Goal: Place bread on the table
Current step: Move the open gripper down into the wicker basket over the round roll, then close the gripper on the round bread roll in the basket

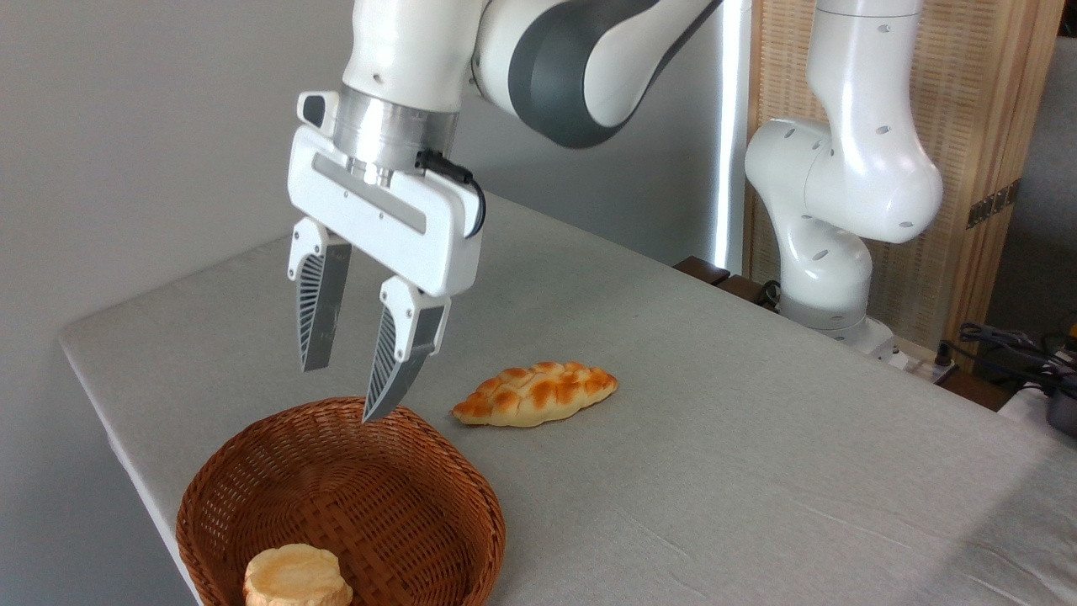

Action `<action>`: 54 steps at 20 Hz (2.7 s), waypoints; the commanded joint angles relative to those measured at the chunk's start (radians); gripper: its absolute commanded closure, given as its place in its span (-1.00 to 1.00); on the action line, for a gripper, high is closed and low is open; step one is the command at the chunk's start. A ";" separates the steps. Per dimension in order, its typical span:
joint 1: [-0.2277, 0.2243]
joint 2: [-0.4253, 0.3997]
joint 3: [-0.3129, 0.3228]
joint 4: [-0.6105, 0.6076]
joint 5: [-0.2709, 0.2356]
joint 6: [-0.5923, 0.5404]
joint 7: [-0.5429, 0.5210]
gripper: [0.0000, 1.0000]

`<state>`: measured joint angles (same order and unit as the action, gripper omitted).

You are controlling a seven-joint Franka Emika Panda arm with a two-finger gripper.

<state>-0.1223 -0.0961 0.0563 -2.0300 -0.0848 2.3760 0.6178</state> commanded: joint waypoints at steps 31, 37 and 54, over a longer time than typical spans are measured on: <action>-0.003 0.338 0.069 0.011 0.160 0.540 0.095 -0.99; -0.003 0.338 0.069 0.011 0.264 0.540 0.096 0.08; -0.005 0.254 0.069 0.004 0.258 0.500 0.007 0.04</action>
<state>-0.1231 0.2063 0.1185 -2.0179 0.1626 2.9003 0.6617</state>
